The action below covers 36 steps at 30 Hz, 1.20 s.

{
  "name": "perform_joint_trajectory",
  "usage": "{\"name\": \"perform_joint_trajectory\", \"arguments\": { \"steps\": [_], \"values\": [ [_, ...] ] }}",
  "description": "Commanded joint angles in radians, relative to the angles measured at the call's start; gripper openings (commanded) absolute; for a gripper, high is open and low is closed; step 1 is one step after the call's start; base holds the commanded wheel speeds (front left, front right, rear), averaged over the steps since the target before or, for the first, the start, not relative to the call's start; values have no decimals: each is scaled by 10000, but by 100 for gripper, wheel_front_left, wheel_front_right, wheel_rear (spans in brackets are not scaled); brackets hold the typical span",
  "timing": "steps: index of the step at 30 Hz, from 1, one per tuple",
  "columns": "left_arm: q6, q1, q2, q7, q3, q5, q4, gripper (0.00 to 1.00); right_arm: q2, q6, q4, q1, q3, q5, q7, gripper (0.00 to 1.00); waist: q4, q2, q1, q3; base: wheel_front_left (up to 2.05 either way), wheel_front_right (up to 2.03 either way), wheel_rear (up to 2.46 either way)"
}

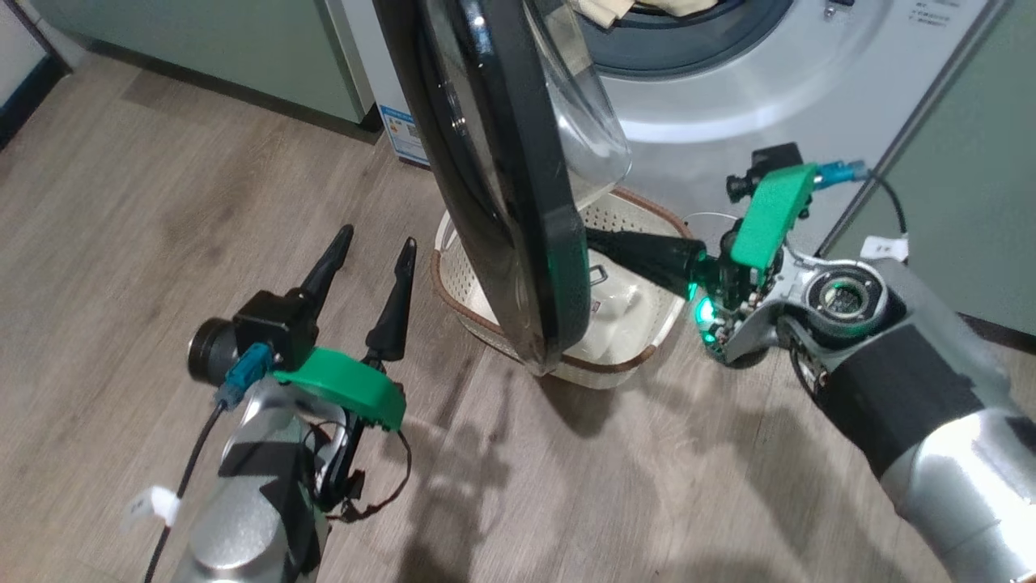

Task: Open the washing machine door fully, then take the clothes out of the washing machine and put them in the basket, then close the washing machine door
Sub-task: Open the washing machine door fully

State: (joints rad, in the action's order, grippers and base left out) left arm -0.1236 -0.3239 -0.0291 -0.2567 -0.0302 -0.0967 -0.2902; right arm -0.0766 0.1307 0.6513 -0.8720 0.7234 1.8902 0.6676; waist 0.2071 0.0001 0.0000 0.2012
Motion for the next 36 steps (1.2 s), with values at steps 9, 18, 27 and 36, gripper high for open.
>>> {"name": "perform_joint_trajectory", "arguments": {
  "steps": [9, 18, 27, 36],
  "values": [
    [-48, 149, -230, -51, 488, 113, 136, 100, 263, 0, -375, 283, -418, 210, -923, 39, -73, -1, 0, -391, 0, 0, 0],
    [-61, 462, -477, -51, 821, 4, -53, 100, 262, 0, -711, 1504, -1728, -736, -1811, 100, -537, -1, 0, -1081, 0, 0, 0],
    [-66, 988, -803, -51, 1306, -169, -6, 100, 26, 0, -1737, 3307, -2863, -2181, -3289, 100, -1162, -1, 0, -1727, 0, 0, 0],
    [-68, 1534, -1001, -51, 1985, -268, 172, 100, -745, 0, -2940, 4610, -2596, -4558, -6124, 100, -2008, -1, 0, -2117, 0, 0, 0]
  ]
}}
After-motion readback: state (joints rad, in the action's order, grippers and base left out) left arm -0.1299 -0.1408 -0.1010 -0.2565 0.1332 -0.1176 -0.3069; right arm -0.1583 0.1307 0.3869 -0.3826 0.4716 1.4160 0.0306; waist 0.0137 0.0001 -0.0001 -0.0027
